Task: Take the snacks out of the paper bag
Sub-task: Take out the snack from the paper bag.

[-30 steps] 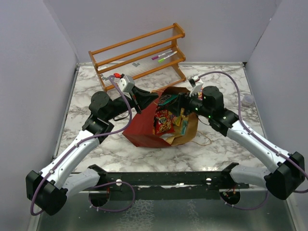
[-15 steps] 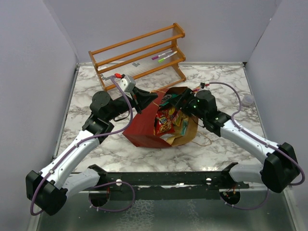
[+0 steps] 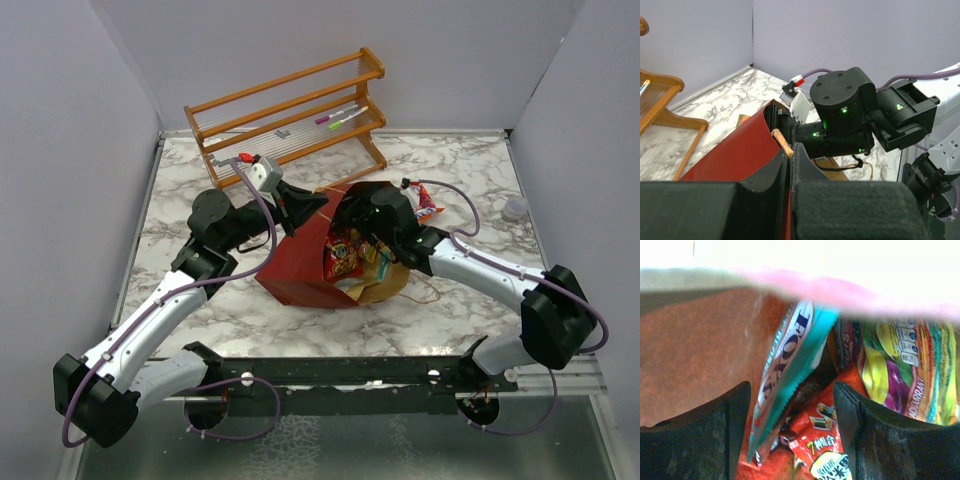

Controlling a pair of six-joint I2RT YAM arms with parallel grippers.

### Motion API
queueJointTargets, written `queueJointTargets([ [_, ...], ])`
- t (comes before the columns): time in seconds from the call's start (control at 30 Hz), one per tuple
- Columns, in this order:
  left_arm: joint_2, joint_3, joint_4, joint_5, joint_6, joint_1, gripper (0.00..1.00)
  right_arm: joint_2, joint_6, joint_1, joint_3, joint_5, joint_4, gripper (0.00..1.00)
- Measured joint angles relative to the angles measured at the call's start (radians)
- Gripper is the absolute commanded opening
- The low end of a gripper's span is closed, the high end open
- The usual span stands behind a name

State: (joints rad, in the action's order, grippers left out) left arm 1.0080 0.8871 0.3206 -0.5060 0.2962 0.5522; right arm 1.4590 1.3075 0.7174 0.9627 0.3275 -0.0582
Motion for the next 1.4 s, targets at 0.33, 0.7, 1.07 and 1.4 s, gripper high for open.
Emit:
queueJointTargets([
  [0.33, 0.0, 0.0, -0.001, 0.003, -0.006, 0.006, 0.0, 0.047, 0.05, 0.003, 0.016, 0.085, -0.002, 0.34],
  [0.7, -0.002, 0.0, -0.008, 0.023, -0.018, 0.006, 0.0, 0.055, 0.026, 0.003, 0.012, 0.079, 0.049, 0.12],
  [1.07, -0.005, 0.0, -0.034, 0.067, -0.027, 0.006, 0.0, -0.025, -0.064, 0.003, -0.045, 0.071, 0.085, 0.01],
  [1.4, -0.005, 0.0, -0.056, 0.093, -0.036, 0.006, 0.0, -0.209, -0.144, 0.003, -0.07, 0.053, 0.085, 0.01],
])
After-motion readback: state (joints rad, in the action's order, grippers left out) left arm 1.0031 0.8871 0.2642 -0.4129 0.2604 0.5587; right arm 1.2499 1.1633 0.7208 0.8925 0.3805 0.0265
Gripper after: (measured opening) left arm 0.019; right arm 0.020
